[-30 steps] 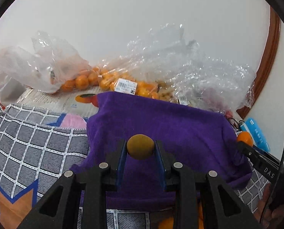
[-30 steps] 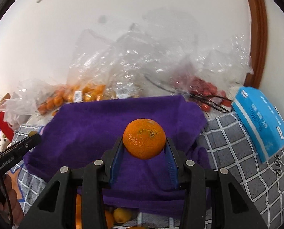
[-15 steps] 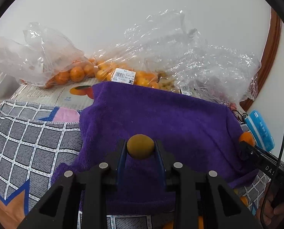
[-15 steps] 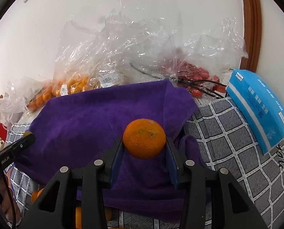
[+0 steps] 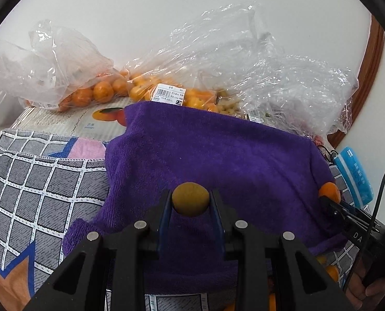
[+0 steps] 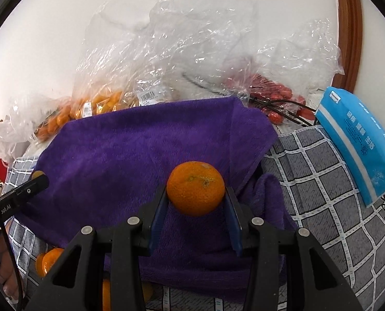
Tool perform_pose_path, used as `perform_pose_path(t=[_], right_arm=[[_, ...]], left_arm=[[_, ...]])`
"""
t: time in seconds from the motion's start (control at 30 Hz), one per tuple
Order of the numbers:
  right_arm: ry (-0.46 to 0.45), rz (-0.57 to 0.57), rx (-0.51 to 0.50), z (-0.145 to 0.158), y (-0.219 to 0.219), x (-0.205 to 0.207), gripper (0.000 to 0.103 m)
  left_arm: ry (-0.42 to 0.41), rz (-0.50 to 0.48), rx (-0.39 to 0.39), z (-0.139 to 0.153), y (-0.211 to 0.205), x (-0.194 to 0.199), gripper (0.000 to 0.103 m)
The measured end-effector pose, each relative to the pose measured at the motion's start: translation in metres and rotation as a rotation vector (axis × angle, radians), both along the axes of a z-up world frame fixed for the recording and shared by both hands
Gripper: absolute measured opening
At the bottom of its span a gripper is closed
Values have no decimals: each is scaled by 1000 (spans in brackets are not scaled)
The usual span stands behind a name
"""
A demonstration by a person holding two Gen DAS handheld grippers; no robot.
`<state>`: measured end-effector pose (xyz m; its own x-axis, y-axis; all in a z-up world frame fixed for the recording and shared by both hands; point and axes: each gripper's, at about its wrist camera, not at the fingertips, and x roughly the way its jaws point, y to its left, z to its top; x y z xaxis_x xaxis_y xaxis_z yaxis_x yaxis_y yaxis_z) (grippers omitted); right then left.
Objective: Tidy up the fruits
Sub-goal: 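Carry the yellow fruit with the left tool while the right tool carries the orange to the towel, then open the left tool onto the purple towel while the right tool releases the orange there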
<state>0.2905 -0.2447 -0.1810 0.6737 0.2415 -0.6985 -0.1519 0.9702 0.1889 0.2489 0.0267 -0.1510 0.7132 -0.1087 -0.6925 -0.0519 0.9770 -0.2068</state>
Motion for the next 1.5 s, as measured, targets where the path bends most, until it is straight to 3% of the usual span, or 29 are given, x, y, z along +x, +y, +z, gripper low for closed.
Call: perform_pose_path(t=[1.23, 1.5], right_arm=[[8, 15, -30, -8, 4, 1, 45], [-8, 18, -37, -4, 6, -3, 49]], left_arm=[[18, -5, 41, -5, -1, 4, 28], [14, -8, 10, -4, 2, 3, 28]])
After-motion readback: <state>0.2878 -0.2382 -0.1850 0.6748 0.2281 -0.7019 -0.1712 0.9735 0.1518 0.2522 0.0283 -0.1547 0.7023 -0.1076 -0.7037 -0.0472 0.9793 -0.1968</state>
